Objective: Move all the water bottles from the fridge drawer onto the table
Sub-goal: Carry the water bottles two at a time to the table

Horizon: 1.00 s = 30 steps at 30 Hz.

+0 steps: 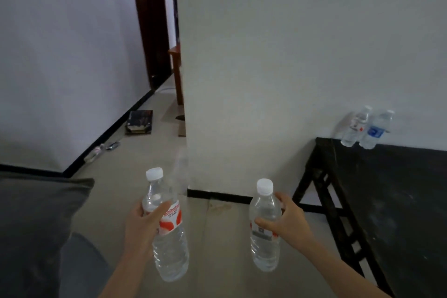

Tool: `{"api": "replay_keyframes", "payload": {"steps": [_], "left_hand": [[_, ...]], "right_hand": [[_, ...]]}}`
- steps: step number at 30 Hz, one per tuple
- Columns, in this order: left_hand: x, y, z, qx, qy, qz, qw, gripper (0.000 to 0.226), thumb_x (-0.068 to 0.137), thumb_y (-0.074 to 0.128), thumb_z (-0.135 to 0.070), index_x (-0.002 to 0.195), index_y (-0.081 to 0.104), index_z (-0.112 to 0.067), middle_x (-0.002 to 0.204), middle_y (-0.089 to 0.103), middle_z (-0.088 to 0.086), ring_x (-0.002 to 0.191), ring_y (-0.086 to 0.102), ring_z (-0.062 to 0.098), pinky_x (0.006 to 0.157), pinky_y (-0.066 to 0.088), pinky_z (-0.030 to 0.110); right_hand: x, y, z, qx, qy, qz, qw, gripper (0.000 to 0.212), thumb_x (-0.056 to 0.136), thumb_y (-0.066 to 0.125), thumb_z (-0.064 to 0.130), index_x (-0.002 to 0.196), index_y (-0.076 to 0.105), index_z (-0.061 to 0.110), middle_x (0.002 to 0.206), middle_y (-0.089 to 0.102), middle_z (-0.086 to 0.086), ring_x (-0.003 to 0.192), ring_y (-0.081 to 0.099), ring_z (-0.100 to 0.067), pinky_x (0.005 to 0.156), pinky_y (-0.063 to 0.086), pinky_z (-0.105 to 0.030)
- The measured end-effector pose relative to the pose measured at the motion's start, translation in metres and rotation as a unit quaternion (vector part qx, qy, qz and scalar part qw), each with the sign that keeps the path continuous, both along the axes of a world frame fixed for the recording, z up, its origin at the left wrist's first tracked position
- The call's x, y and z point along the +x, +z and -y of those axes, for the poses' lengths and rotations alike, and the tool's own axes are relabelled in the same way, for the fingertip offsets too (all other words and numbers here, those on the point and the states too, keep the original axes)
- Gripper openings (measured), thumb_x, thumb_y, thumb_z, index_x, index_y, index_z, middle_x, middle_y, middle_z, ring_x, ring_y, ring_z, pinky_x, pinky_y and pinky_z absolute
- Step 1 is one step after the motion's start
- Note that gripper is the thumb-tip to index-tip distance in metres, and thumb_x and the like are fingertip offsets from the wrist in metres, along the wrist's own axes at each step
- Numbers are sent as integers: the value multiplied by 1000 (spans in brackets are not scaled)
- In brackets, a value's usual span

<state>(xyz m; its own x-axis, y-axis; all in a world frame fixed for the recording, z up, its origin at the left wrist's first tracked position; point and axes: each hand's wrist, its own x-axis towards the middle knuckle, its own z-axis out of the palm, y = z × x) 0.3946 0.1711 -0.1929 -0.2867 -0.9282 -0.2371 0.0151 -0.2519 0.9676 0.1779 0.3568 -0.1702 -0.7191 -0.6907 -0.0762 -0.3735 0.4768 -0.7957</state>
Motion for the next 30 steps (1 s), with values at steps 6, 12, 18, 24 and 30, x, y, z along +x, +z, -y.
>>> {"api": "replay_keyframes", "payload": {"steps": [6, 12, 18, 24, 30], "left_hand": [[-57, 6, 53, -33, -71, 22, 997, 35, 66, 79, -29, 94, 63, -13, 88, 70, 13, 77, 68, 33, 70, 55, 41], [-134, -20, 52, 6, -142, 21, 990, 21, 72, 75, -10, 86, 61, -17, 84, 68, 10, 69, 65, 28, 62, 50, 32], [-228, -27, 43, 12, -221, 39, 974, 22, 69, 78, -12, 86, 64, -14, 84, 71, 14, 73, 68, 30, 71, 56, 45], [-338, 4, 37, -35, -262, 12, 964, 22, 71, 76, -12, 89, 64, -14, 87, 70, 10, 77, 68, 28, 75, 55, 42], [-427, 10, 27, -49, -278, -8, 959, 26, 72, 76, -16, 95, 63, -17, 91, 69, 6, 80, 68, 25, 75, 54, 39]], "right_hand": [[-24, -1, 11, -7, -112, 36, 993, 63, 65, 82, 23, 114, 45, 19, 96, 56, 10, 87, 56, -5, 65, 43, -11], [-60, -14, -7, 21, -236, 37, 971, 60, 66, 82, 22, 114, 47, 15, 87, 53, 12, 76, 52, 0, 56, 39, -12], [-127, -18, -20, 1, -302, 46, 952, 65, 66, 82, 23, 120, 47, 12, 106, 58, -1, 95, 58, -18, 85, 51, -36], [-215, -6, -28, -64, -312, 42, 947, 61, 69, 80, 22, 119, 46, 14, 102, 56, 2, 86, 56, -9, 63, 44, -16], [-293, 1, -46, -70, -346, 15, 936, 62, 67, 81, 25, 118, 47, 15, 102, 56, 3, 92, 57, -12, 68, 45, -20]]}}
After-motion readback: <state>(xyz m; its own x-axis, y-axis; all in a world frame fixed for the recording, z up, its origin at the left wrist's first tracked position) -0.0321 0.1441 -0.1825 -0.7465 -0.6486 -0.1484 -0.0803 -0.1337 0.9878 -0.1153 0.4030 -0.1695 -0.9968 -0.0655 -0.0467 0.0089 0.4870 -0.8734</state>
